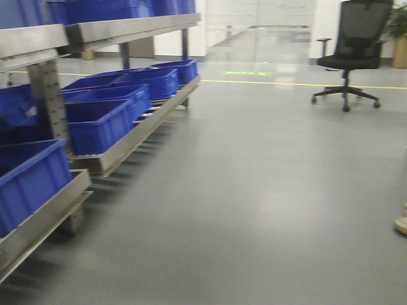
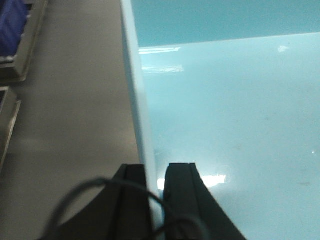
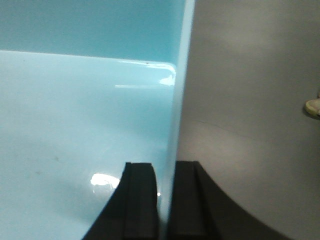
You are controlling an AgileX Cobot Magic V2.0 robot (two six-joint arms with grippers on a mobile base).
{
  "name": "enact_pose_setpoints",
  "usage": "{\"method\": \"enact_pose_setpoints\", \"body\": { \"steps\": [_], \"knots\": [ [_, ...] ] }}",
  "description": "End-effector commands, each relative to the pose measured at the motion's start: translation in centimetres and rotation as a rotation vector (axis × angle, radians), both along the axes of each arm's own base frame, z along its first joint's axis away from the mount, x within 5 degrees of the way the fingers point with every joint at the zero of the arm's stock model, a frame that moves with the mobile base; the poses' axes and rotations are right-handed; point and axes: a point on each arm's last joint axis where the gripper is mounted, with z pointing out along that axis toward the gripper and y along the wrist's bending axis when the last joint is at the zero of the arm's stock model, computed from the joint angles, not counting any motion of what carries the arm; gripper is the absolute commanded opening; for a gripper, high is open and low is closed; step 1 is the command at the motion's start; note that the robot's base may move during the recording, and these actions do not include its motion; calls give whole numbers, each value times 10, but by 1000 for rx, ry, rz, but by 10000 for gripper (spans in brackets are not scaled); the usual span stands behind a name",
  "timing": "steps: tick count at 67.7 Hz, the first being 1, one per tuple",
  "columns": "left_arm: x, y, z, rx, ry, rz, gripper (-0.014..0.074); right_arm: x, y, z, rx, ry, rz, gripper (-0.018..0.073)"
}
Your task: Move two blue bins to right shelf middle
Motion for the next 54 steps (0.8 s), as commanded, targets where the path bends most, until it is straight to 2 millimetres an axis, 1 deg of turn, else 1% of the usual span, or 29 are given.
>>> {"method": "enact_pose_setpoints", "body": {
  "steps": [1,54],
  "knots": [
    [-10,-3,13,-71,-51,-54,-111,0,0,8,7,-66,8,-153],
    [-10,-3,13,-70,-51,-53,-111,0,0,8,7,-66,8,-153]
  ]
}}
